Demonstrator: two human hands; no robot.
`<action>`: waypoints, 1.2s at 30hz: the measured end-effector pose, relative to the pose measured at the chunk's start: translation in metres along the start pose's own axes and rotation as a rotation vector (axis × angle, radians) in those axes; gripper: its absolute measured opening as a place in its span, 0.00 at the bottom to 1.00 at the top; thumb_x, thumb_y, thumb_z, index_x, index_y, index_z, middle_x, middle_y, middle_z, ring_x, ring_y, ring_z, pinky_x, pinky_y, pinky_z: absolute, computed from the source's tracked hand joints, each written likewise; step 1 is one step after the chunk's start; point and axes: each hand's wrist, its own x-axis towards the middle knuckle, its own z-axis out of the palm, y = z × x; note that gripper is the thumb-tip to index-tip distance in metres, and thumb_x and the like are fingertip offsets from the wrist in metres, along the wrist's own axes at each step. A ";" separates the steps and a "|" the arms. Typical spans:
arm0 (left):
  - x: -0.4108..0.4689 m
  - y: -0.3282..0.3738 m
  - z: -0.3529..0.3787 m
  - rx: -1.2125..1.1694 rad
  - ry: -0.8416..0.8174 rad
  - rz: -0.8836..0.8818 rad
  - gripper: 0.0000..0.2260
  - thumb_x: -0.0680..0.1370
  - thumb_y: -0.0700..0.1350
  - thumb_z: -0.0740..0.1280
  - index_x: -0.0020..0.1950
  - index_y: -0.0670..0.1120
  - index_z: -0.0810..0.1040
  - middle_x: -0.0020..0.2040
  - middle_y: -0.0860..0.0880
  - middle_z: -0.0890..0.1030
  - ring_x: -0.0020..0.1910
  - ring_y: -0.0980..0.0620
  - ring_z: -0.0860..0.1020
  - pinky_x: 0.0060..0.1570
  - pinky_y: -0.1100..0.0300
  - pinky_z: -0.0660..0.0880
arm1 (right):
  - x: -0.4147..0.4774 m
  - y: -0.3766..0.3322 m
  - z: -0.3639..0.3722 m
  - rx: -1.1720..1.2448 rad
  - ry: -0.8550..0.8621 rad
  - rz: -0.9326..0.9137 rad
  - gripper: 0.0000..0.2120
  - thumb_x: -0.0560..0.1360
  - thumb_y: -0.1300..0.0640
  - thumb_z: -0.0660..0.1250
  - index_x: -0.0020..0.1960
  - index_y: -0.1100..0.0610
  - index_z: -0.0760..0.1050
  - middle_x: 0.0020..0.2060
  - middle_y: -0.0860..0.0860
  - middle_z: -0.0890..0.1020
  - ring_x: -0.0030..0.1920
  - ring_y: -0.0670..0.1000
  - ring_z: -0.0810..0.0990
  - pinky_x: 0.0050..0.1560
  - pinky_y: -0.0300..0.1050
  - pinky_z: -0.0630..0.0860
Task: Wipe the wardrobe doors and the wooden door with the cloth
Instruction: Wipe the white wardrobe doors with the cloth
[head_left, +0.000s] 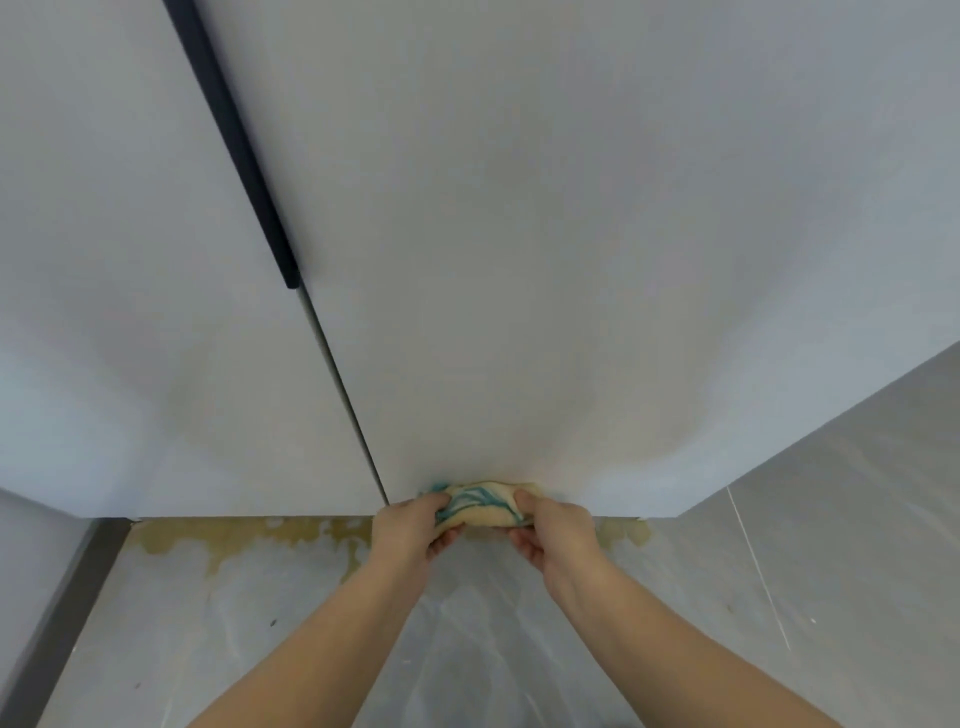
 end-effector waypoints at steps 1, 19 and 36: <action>-0.010 0.008 -0.001 0.004 -0.024 0.019 0.04 0.76 0.33 0.68 0.40 0.36 0.76 0.34 0.40 0.80 0.29 0.47 0.78 0.24 0.62 0.77 | -0.011 -0.008 -0.002 0.007 -0.013 -0.031 0.07 0.75 0.63 0.69 0.40 0.64 0.76 0.29 0.57 0.79 0.28 0.54 0.76 0.32 0.46 0.71; -0.221 0.157 0.002 -0.135 -0.382 0.442 0.05 0.78 0.40 0.67 0.46 0.39 0.81 0.34 0.45 0.83 0.28 0.52 0.80 0.25 0.66 0.74 | -0.224 -0.151 -0.009 0.149 -0.319 -0.596 0.10 0.78 0.54 0.68 0.49 0.62 0.80 0.37 0.54 0.85 0.36 0.50 0.85 0.33 0.37 0.77; -0.104 0.009 0.027 0.155 -0.354 0.131 0.03 0.78 0.38 0.68 0.46 0.38 0.79 0.33 0.45 0.82 0.27 0.54 0.80 0.26 0.63 0.76 | -0.079 -0.043 -0.096 0.018 -0.254 -0.291 0.09 0.80 0.58 0.64 0.54 0.63 0.79 0.41 0.56 0.86 0.38 0.51 0.84 0.35 0.42 0.80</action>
